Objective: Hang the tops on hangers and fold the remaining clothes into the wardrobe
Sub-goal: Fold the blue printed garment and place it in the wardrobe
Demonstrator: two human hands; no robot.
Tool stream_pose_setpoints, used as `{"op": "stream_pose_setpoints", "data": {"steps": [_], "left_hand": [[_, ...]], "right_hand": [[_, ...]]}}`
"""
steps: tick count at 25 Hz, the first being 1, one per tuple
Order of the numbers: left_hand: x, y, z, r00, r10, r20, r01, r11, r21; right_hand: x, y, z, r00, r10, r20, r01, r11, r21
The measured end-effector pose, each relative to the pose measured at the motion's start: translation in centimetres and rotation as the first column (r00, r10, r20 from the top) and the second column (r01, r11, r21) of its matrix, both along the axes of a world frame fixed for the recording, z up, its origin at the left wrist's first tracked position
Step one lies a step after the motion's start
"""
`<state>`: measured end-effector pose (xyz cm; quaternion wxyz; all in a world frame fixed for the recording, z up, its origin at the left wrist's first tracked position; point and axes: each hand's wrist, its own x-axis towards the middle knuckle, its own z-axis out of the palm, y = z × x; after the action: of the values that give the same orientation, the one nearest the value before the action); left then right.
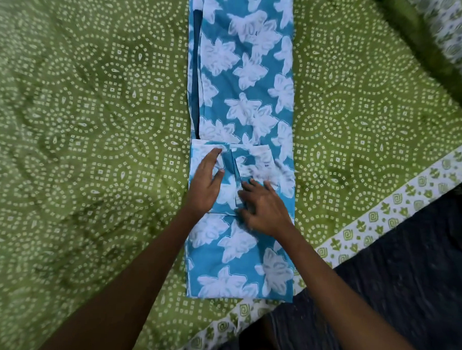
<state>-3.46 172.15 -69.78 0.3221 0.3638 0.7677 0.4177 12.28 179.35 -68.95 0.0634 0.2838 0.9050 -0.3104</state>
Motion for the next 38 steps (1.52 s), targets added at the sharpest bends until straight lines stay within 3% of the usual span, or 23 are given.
{"op": "stream_pose_setpoints", "data": {"steps": [1, 3, 6, 8, 10, 12, 14, 16, 17, 18, 19, 20, 21, 22, 23, 25, 27, 29, 32, 33, 35, 36, 38], "left_hand": [[-0.2, 0.0, -0.4, 0.966, -0.148, -0.21, 0.157, 0.987, 0.027], [-0.1, 0.4, -1.0, 0.751, -0.464, -0.47, 0.483, 0.871, -0.088], [0.5, 0.8, -1.7, 0.419, -0.814, -0.403, 0.665, 0.577, -0.474], [-0.3, 0.8, -1.7, 0.305, -0.862, -0.405, 0.663, 0.498, -0.56], [-1.9, -0.2, -1.9, 0.262, -0.881, -0.393, 0.716, 0.451, -0.533], [-3.3, -2.0, -2.5, 0.237, -0.843, -0.484, 0.782, 0.46, -0.42], [-3.7, -3.4, -3.1, 0.192, -0.803, -0.564, 0.784, 0.471, -0.404], [-3.5, -3.5, -3.6, 0.281, -0.8, -0.53, 0.78, 0.512, -0.36], [-3.1, -3.2, -3.2, 0.42, -0.789, -0.449, 0.764, 0.574, -0.295], [-2.7, -2.6, -2.3, 0.591, -0.749, -0.301, 0.711, 0.659, -0.245], [-2.7, -1.8, -1.4, 0.748, -0.654, -0.115, 0.622, 0.751, -0.223], [-3.2, -1.0, -0.6, 0.856, -0.503, 0.123, 0.518, 0.824, -0.23], [-3.7, -0.4, 0.1, 0.878, -0.316, 0.359, 0.411, 0.882, -0.229], [-4.2, -0.1, 0.6, 0.844, -0.147, 0.517, 0.306, 0.922, -0.238], [-4.8, 0.0, 1.3, 0.793, -0.004, 0.609, 0.209, 0.941, -0.267], [-5.7, -0.3, 2.0, 0.678, 0.249, 0.692, 0.013, 0.937, -0.349], [-6.7, -1.0, 1.4, 0.55, 0.326, 0.769, -0.089, 0.938, -0.335], [-6.2, -1.6, 0.9, 0.528, 0.308, 0.791, -0.146, 0.951, -0.273], [-3.0, -1.7, 0.0, 0.7, 0.351, 0.623, -0.3, 0.935, -0.189], [-2.0, -1.6, -0.1, 0.75, 0.411, 0.518, -0.377, 0.909, -0.175], [-0.9, -1.5, -0.7, 0.756, 0.542, 0.366, -0.523, 0.837, -0.16], [-0.6, -1.8, -1.1, 0.755, 0.583, 0.299, -0.565, 0.811, -0.153], [-0.2, -3.3, -2.0, 0.818, 0.572, 0.066, -0.558, 0.816, -0.151]], "right_hand": [[0.1, 0.4, 0.2, 0.995, -0.054, -0.085, 0.057, 0.997, 0.042], [0.9, 1.4, -0.3, 0.991, -0.063, -0.119, 0.088, 0.973, 0.212], [3.5, 2.7, -2.3, 0.986, 0.12, 0.118, -0.134, 0.984, 0.12], [5.7, 3.4, -3.0, 0.969, 0.23, 0.089, -0.237, 0.967, 0.092], [8.4, 3.6, -2.5, 0.912, 0.409, 0.039, -0.409, 0.892, 0.194], [11.8, 2.6, -2.3, 0.805, 0.593, 0.032, -0.581, 0.776, 0.246], [13.9, 1.0, -2.0, 0.638, 0.767, 0.07, -0.761, 0.614, 0.209], [14.2, -0.8, -2.6, 0.528, 0.842, 0.105, -0.839, 0.499, 0.217], [13.5, -1.8, -2.4, 0.573, 0.817, 0.065, -0.808, 0.549, 0.214], [12.3, -2.5, -1.9, 0.695, 0.718, -0.026, -0.708, 0.691, 0.143], [10.5, -2.8, -0.2, 0.845, 0.517, -0.136, -0.523, 0.853, -0.005], [8.4, -2.3, 1.8, 0.958, 0.239, -0.161, -0.272, 0.934, -0.233], [6.5, -1.2, 3.3, 0.997, -0.006, -0.073, -0.031, 0.867, -0.498], [4.9, 0.5, 4.3, 0.978, -0.205, 0.042, 0.178, 0.712, -0.679], [3.7, 2.8, 4.5, 0.913, -0.388, 0.128, 0.345, 0.564, -0.75], [1.8, 6.8, 4.5, 0.655, -0.729, 0.2, 0.535, 0.26, -0.804], [1.3, 8.8, 3.3, 0.423, -0.866, 0.266, 0.513, -0.013, -0.858], [2.2, 8.7, 1.8, 0.404, -0.872, 0.278, 0.431, -0.087, -0.898], [4.4, 5.7, 0.2, 0.332, -0.92, 0.21, 0.449, -0.041, -0.892], [4.8, 4.4, -0.3, 0.289, -0.941, 0.175, 0.501, -0.006, -0.865], [4.7, 2.4, -0.7, 0.249, -0.967, 0.052, 0.621, 0.118, -0.775], [4.3, 2.0, -1.0, 0.252, -0.967, -0.028, 0.683, 0.198, -0.703], [3.4, 2.1, -1.5, 0.348, -0.931, -0.11, 0.789, 0.354, -0.502]]}}
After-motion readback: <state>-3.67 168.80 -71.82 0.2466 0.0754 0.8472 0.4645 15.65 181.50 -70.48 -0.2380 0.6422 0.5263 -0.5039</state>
